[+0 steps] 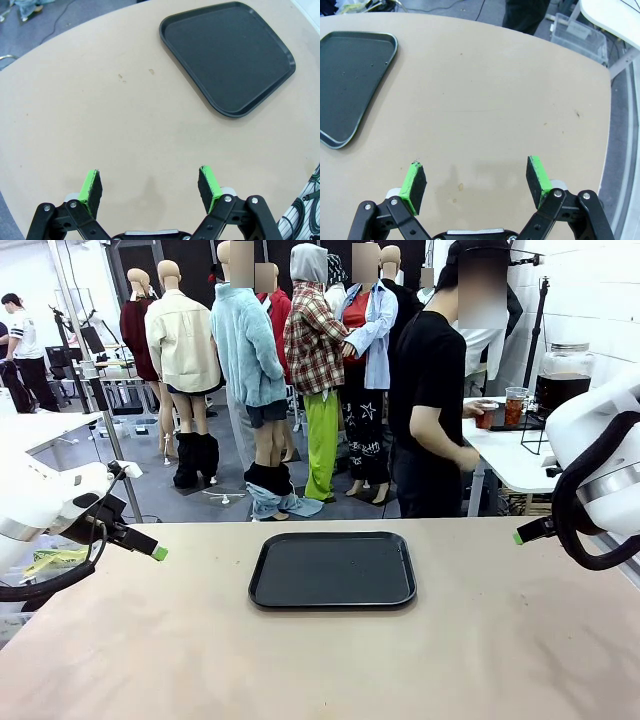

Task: Pour the drink into the iced cup.
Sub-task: Open the gripper to release the iced cup you were holding.

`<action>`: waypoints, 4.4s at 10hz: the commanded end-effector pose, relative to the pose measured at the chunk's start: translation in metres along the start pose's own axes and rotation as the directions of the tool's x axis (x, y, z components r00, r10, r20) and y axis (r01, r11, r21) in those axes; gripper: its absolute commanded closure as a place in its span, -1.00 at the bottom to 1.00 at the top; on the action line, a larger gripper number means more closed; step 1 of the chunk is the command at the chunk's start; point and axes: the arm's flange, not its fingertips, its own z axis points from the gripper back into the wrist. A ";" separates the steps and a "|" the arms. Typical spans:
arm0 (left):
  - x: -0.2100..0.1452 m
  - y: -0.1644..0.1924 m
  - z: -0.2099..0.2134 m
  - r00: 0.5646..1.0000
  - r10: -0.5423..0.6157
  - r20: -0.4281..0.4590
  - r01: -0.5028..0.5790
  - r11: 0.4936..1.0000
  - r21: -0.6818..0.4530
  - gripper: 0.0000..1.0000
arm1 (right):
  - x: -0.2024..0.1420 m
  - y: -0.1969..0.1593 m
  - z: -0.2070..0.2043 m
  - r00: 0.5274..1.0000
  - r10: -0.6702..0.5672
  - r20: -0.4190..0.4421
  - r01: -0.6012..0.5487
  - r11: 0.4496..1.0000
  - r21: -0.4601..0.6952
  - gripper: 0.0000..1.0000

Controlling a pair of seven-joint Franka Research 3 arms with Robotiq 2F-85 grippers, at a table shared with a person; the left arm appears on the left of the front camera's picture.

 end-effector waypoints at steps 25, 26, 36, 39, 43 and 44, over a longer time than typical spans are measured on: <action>0.000 0.003 0.002 1.000 -0.003 -0.001 0.003 1.000 0.006 -1.00 | -0.004 0.001 -0.001 1.000 0.002 0.011 -0.002 1.000 0.003 -1.00; 0.000 0.003 0.002 1.000 -0.003 -0.001 0.003 1.000 0.006 -1.00 | -0.004 0.001 -0.001 1.000 0.002 0.011 -0.002 1.000 0.003 -1.00; 0.000 0.003 0.002 1.000 -0.003 -0.001 0.003 1.000 0.006 -1.00 | -0.004 0.001 -0.001 1.000 0.002 0.011 -0.002 1.000 0.003 -1.00; 0.000 0.003 0.002 1.000 -0.003 -0.001 0.003 1.000 0.006 -1.00 | -0.004 0.001 -0.001 1.000 0.002 0.011 -0.002 1.000 0.003 -1.00; 0.000 0.003 0.002 1.000 -0.003 -0.001 0.003 1.000 0.006 -1.00 | -0.004 0.001 -0.001 1.000 0.002 0.011 -0.002 1.000 0.003 -1.00; 0.000 0.003 0.002 1.000 -0.003 -0.001 0.003 1.000 0.006 -1.00 | -0.004 0.001 -0.001 1.000 0.002 0.011 -0.002 1.000 0.003 -1.00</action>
